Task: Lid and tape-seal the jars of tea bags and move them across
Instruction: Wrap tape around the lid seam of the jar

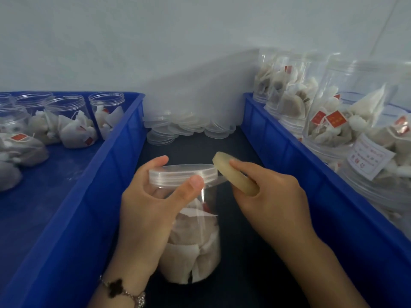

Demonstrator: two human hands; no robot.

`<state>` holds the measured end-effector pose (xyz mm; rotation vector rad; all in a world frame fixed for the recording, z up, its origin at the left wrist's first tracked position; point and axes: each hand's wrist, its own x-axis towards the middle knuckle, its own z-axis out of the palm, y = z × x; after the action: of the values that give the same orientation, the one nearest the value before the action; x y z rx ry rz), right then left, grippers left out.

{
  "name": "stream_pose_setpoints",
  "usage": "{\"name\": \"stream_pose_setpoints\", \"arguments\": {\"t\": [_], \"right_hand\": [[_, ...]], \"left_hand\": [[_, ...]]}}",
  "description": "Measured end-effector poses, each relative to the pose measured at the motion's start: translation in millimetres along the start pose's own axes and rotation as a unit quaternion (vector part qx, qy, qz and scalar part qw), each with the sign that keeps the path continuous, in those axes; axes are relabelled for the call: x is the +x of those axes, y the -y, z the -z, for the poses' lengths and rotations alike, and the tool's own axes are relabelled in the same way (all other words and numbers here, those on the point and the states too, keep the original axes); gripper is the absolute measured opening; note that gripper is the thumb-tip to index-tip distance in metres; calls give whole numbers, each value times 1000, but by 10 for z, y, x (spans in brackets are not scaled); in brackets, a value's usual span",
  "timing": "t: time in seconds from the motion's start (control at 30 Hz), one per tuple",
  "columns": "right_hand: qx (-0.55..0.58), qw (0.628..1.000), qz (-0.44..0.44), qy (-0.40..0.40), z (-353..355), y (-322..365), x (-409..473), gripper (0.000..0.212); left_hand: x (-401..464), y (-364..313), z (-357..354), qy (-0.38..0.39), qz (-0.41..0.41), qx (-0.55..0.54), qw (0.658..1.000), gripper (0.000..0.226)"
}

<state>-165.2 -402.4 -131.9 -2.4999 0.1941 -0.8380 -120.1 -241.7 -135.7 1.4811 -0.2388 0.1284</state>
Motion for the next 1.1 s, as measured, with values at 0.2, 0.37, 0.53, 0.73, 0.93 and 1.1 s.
{"name": "stream_pose_setpoints", "arguments": {"t": [0.2, 0.37, 0.53, 0.73, 0.93, 1.1], "right_hand": [[-4, 999, -34, 34, -4, -113, 66, 42], [8, 997, -52, 49, -17, -137, 67, 39], [5, 999, -29, 23, -98, -67, -4, 12], [19, 999, -30, 19, -72, -66, -6, 8], [42, 997, -55, -20, -23, 9, -24, 11], [-9, 996, -70, -46, -40, 64, -33, 34]], "left_hand": [[-22, -12, 27, 79, -15, -26, 996, 73], [-70, -36, 7, 159, -17, -55, 986, 104], [-108, -33, -19, 200, -10, -61, 978, 109], [-32, -52, -78, 227, -40, -27, 973, 104], [-5, -5, -31, 164, -53, 57, 983, 107], [-103, 21, -65, 70, -86, 49, 993, 86]]}}
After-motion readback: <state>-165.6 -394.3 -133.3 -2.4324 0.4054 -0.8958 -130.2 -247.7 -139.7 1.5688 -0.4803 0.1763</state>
